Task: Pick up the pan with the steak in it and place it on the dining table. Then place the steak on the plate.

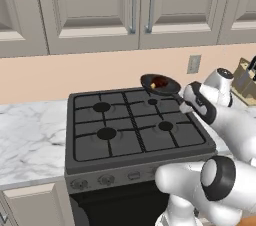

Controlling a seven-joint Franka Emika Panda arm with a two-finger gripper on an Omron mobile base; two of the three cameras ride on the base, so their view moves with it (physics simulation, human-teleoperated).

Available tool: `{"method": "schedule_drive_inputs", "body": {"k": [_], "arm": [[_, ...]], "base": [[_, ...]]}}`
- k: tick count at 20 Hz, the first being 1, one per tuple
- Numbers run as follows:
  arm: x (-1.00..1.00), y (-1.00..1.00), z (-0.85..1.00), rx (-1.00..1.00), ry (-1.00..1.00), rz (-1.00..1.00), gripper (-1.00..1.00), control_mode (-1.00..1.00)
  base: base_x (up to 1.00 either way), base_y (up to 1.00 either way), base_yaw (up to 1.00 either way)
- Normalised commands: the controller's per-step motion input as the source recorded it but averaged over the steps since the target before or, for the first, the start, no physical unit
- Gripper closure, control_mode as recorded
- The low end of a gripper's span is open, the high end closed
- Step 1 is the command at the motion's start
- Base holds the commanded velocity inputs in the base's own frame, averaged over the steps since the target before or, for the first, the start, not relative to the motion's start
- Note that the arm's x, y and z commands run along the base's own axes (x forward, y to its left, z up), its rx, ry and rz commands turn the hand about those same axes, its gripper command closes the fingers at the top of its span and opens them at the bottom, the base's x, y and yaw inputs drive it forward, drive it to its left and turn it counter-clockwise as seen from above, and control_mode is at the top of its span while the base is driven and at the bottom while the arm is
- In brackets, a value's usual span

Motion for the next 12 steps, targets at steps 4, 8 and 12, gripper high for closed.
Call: {"method": "schedule_drive_inputs", "body": {"k": [4,8,12], "arm": [[-0.72,0.21,0.51,-0.01,-0.02,0.12,1.0,-1.0],[-0.64,0.17,0.25,0.0,-0.08,0.18,1.0,-1.0],[-0.62,0.06,0.08,-0.01,-0.16,0.19,1.0,-1.0]], "base": [[0.0,0.0,0.0],[0.0,0.0,0.0],[0.0,0.0,0.0]]}}
